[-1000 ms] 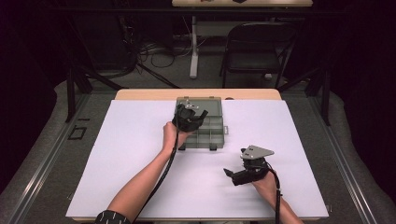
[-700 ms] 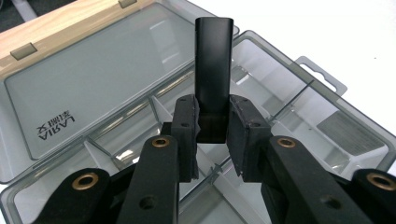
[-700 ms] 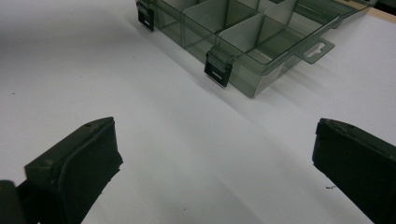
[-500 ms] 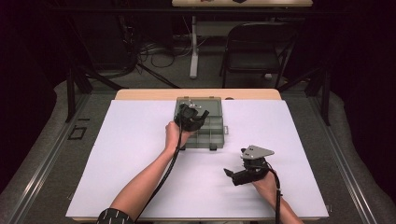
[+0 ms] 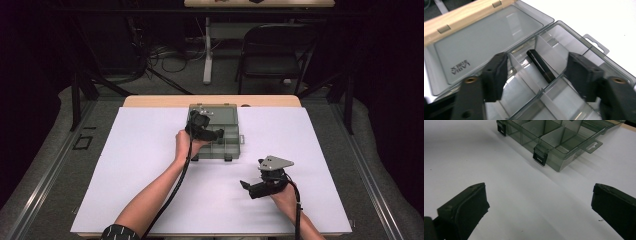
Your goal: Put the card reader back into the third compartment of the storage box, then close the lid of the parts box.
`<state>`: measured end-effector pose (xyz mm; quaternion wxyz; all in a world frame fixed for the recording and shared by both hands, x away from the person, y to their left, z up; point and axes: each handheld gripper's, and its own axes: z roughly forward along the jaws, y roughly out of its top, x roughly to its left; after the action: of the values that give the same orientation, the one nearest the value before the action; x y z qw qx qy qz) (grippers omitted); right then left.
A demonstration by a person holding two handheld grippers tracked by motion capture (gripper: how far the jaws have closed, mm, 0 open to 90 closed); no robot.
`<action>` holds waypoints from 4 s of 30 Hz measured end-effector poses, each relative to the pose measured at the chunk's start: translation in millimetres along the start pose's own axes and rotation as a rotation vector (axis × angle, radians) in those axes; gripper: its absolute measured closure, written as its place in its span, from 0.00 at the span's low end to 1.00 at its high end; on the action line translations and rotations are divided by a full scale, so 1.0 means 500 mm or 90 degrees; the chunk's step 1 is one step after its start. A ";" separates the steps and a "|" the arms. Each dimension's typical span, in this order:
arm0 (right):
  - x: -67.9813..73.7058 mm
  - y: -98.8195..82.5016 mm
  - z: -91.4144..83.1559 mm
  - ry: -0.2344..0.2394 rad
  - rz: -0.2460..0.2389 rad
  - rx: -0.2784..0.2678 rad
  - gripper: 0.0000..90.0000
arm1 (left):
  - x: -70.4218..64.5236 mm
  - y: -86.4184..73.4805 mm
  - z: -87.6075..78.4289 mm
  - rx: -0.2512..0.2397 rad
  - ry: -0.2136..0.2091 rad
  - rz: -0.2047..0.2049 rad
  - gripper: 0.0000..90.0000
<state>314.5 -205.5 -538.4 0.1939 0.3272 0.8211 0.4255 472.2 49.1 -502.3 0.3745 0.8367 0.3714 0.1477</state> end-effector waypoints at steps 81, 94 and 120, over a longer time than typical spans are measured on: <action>0.006 0.013 0.004 0.011 -0.022 -0.017 0.00 | 0.059 -0.100 -0.010 0.049 0.000 0.045 0.52; 0.000 0.017 0.011 0.007 -0.016 -0.016 0.00 | 0.053 -0.099 -0.004 0.047 0.008 0.060 0.60; -0.140 0.158 0.112 -0.013 0.014 -0.005 0.01 | 0.055 -0.099 -0.004 0.045 0.006 0.063 0.62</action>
<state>427.2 -189.2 -501.6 0.1993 0.3398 0.8137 0.4274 464.5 92.3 -538.0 0.3350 0.8660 0.3365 0.1567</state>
